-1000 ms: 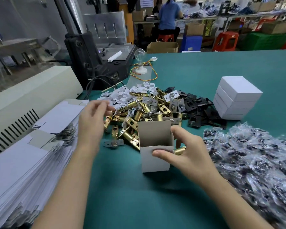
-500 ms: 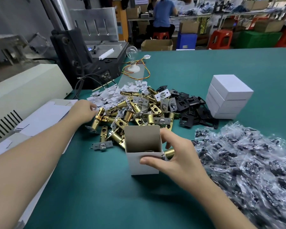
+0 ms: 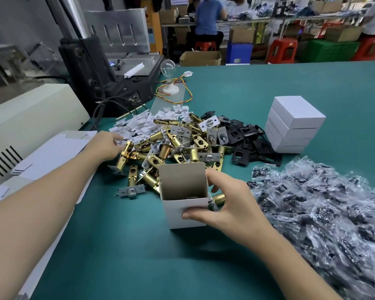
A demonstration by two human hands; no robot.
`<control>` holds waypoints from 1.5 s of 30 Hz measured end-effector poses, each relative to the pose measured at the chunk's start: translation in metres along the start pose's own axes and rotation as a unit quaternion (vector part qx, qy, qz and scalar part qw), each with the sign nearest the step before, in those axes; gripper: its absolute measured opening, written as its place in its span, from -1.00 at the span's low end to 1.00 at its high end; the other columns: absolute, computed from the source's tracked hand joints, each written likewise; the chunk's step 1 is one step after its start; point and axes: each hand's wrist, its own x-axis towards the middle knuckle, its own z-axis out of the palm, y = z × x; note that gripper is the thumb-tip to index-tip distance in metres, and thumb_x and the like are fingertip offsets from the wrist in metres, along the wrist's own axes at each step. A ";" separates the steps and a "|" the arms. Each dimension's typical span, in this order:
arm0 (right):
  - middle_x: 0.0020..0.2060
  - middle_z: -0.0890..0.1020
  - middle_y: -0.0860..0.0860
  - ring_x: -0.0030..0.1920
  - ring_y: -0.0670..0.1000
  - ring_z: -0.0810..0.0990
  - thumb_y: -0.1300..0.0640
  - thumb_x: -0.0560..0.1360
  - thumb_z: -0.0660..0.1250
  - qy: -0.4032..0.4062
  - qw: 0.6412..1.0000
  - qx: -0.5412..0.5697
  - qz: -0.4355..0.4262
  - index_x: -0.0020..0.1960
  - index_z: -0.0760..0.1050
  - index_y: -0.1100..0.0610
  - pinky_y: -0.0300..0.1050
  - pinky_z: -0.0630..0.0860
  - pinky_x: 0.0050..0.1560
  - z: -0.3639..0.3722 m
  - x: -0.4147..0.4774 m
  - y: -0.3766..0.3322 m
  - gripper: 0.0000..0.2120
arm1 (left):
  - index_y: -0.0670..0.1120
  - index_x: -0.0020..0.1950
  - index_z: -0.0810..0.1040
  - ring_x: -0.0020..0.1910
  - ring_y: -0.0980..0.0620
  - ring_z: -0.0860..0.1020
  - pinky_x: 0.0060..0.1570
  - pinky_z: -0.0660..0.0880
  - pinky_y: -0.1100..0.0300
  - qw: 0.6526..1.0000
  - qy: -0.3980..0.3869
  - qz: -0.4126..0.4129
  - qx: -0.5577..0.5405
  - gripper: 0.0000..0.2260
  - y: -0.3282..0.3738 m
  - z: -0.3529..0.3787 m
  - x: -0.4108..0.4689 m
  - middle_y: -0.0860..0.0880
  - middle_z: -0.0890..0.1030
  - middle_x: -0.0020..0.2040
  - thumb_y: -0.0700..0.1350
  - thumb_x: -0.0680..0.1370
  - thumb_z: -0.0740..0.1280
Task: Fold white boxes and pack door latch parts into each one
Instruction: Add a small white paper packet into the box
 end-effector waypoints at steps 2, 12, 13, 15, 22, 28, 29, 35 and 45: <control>-0.05 0.66 -0.10 -0.07 -0.08 0.51 -0.18 0.34 0.60 -0.004 1.000 -0.005 0.005 0.12 0.58 0.06 -0.32 0.40 -0.09 0.000 0.000 0.001 -0.51 | -0.09 0.38 0.63 0.02 -0.11 0.52 0.07 0.43 0.07 1.000 -0.007 0.002 0.002 -0.72 -0.003 0.000 0.004 -0.16 0.63 0.10 -0.13 0.67 0.37; -0.05 0.66 -0.09 -0.07 -0.08 0.52 -0.10 0.34 0.62 -0.006 1.000 0.003 0.017 0.14 0.59 0.00 -0.35 0.38 -0.10 0.000 0.001 0.004 -0.55 | 0.01 0.38 0.62 0.21 -0.22 0.58 0.21 0.48 -0.01 0.997 -0.055 0.039 0.033 -0.71 -0.004 -0.003 0.012 -0.23 0.62 0.32 -0.18 0.67 0.34; -0.06 0.66 -0.09 -0.08 -0.08 0.52 -0.10 0.34 0.62 -0.005 1.000 0.002 0.016 0.13 0.59 0.01 -0.35 0.37 -0.11 0.000 0.001 0.004 -0.56 | 0.03 0.37 0.63 0.25 -0.22 0.57 0.23 0.48 -0.01 0.998 -0.051 0.032 0.028 -0.70 -0.004 -0.003 0.013 -0.21 0.62 0.33 -0.19 0.66 0.34; -0.07 0.66 -0.09 -0.10 -0.11 0.50 -0.10 0.34 0.62 -0.004 1.000 0.002 0.018 0.12 0.60 0.03 -0.36 0.37 -0.13 -0.001 0.001 0.003 -0.56 | 0.04 0.32 0.65 0.20 -0.17 0.56 0.19 0.49 0.01 0.999 -0.031 0.011 0.012 -0.70 -0.002 -0.001 0.012 -0.17 0.63 0.31 -0.23 0.64 0.34; -0.06 0.66 -0.08 -0.13 -0.15 0.48 -0.10 0.33 0.62 -0.004 1.000 0.006 0.018 0.12 0.60 0.03 -0.36 0.38 -0.16 -0.001 0.001 0.001 -0.56 | 0.13 0.05 0.65 0.02 -0.06 0.53 -0.03 0.41 0.09 0.999 0.029 0.001 -0.041 -0.74 0.001 0.004 0.008 -0.05 0.61 0.06 -0.27 0.60 0.40; -0.06 0.66 -0.09 -0.13 -0.16 0.49 -0.07 0.33 0.63 -0.005 1.000 0.014 0.015 0.12 0.60 0.02 -0.38 0.37 -0.15 -0.001 0.001 0.002 -0.56 | -0.07 0.14 0.71 -0.05 -0.10 0.61 -0.01 0.57 0.02 0.986 0.139 0.007 -0.095 -0.80 0.004 -0.001 -0.003 -0.07 0.66 -0.04 -0.28 0.56 0.48; -0.06 0.65 -0.12 -0.12 -0.18 0.49 -0.06 0.34 0.63 -0.005 1.000 0.015 0.012 0.14 0.60 0.00 -0.40 0.37 -0.15 -0.002 0.001 0.003 -0.56 | -0.10 0.17 0.70 -0.05 -0.07 0.59 -0.01 0.55 0.07 0.979 0.171 0.015 -0.109 -0.79 0.007 -0.007 -0.008 -0.08 0.66 -0.02 -0.29 0.57 0.47; -0.10 0.62 -0.30 -0.11 -0.19 0.53 -0.04 0.36 0.62 -0.017 1.000 0.020 0.015 0.07 0.52 -0.18 -0.42 0.39 -0.17 -0.003 0.002 0.005 -0.62 | 0.07 0.07 0.72 -0.15 0.11 0.63 -0.02 0.63 0.23 0.891 0.255 0.101 -0.362 -0.79 0.047 -0.062 -0.089 0.07 0.72 -0.13 -0.17 0.50 0.59; -0.08 0.70 -0.17 -0.12 -0.12 0.59 -0.08 0.37 0.62 0.003 0.997 0.034 0.065 0.20 0.49 -0.16 -0.24 0.53 -0.16 -0.002 0.002 0.011 -0.52 | 0.05 -0.04 0.78 -0.14 0.09 0.65 -0.16 0.46 0.32 0.906 0.111 0.344 -0.220 -0.82 0.116 -0.081 -0.219 0.12 0.72 -0.17 -0.20 0.45 0.62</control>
